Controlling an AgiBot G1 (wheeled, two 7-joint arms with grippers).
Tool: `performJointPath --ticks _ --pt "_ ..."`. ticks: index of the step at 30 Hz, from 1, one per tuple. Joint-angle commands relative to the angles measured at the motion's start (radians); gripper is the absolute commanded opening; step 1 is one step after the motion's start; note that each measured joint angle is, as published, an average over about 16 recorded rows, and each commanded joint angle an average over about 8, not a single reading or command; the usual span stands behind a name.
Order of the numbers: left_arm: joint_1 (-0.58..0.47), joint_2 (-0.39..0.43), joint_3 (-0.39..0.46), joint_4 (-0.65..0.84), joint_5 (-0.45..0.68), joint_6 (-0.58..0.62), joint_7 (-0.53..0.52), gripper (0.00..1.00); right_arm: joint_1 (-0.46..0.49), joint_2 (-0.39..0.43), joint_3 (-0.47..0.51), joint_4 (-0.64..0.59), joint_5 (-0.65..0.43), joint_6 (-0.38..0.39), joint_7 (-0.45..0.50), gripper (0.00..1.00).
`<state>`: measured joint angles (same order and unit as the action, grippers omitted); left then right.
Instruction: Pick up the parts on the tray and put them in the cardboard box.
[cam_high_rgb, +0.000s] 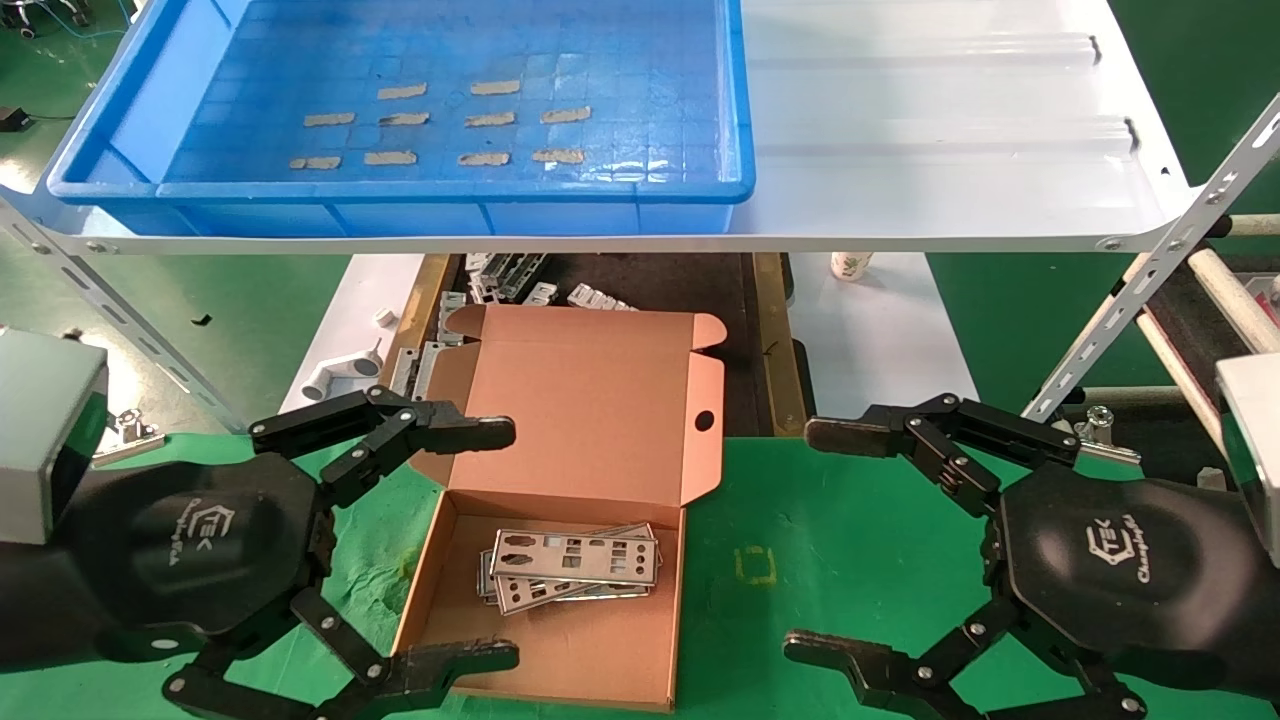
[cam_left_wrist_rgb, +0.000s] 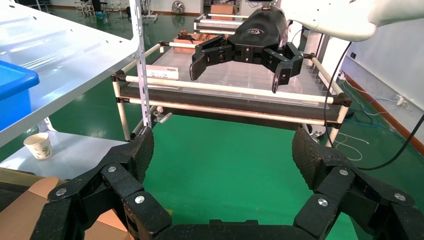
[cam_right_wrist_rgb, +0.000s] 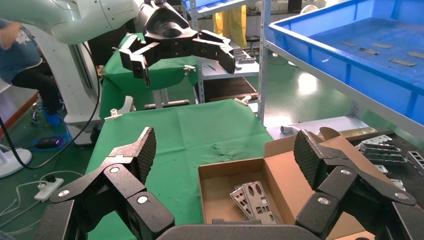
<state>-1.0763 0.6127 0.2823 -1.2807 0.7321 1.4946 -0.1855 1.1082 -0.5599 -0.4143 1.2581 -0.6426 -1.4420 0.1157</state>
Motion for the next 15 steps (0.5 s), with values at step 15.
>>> performJointPath --ticks 15 --pt "0.000 0.000 0.000 0.000 0.000 0.000 0.000 1.00 0.000 0.000 0.000 0.000 0.000 0.000 0.000 1.00"
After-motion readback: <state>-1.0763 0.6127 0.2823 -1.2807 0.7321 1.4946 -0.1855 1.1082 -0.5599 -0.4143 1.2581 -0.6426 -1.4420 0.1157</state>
